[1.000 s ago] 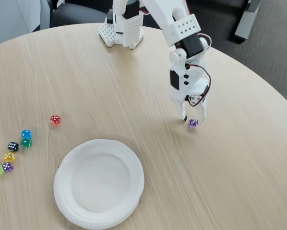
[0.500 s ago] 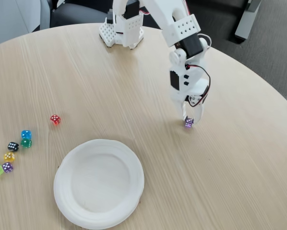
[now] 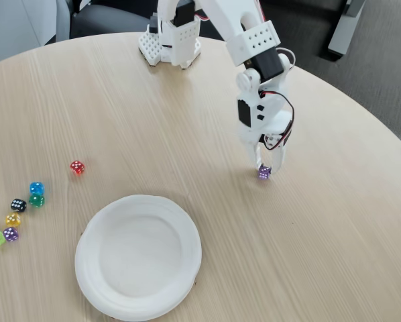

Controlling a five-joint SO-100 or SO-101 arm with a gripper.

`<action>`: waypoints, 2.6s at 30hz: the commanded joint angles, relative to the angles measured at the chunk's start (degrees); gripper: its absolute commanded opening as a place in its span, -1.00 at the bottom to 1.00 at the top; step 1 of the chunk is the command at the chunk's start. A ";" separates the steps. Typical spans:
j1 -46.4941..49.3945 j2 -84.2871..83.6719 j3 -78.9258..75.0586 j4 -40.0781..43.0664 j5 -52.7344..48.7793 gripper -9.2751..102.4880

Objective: Pick a purple dice and put it in the plate.

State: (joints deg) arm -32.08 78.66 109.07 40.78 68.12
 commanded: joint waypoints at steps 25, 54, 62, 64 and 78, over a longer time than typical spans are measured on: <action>6.42 28.74 0.18 0.53 -3.43 -0.83; 36.74 29.00 0.26 0.26 -16.70 -0.83; 36.65 22.50 0.18 -0.44 -19.69 -0.83; 36.65 18.90 0.18 -0.44 -19.16 -0.83; 36.74 10.72 -0.53 -0.53 -21.80 -0.83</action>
State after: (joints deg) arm 4.57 89.12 109.51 40.87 47.02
